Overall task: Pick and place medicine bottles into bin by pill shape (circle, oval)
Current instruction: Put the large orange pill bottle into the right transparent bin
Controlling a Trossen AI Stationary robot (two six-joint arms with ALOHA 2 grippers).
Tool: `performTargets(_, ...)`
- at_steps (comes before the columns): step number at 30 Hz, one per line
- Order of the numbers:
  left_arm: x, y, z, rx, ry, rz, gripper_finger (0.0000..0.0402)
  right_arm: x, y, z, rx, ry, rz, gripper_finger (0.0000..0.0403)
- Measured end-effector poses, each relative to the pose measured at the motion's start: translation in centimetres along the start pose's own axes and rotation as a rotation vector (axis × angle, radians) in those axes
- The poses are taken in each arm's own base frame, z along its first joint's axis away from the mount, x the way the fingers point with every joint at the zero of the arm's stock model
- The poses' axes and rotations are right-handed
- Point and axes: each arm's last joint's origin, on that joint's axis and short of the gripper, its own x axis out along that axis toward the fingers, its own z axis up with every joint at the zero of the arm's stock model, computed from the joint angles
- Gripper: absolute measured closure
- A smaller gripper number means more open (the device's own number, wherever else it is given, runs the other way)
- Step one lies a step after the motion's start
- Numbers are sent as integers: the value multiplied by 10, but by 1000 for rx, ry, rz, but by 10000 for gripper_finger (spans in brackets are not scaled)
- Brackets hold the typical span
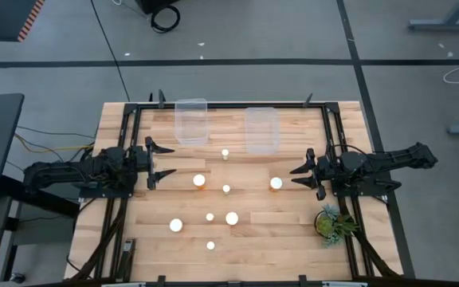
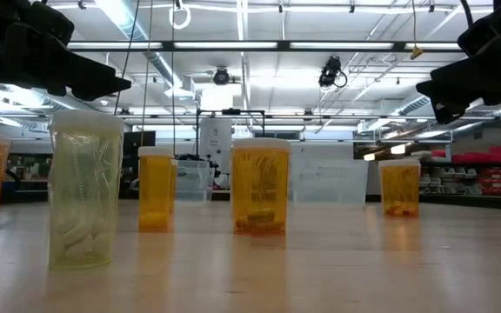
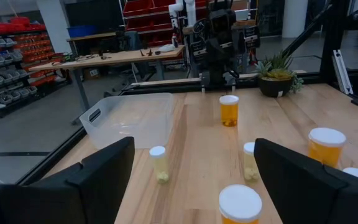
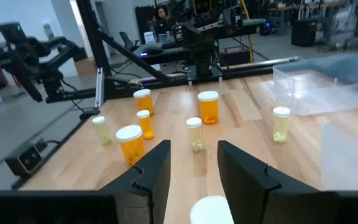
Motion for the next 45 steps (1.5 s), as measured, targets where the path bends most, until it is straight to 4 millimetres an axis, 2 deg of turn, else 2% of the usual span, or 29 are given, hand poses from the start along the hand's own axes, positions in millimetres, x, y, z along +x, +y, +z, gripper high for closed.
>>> performTargets(24,0,0,0,0,0,0,60,-1,1,3,133,-1,19,264)
performTargets(28,0,0,0,0,0,0,60,-2,3,17,131,-23,1,264)
performTargets(37,0,0,0,0,0,0,60,3,8,48,120,73,-66,264)
performTargets(45,0,0,0,0,0,0,60,17,19,96,58,144,-80,264)
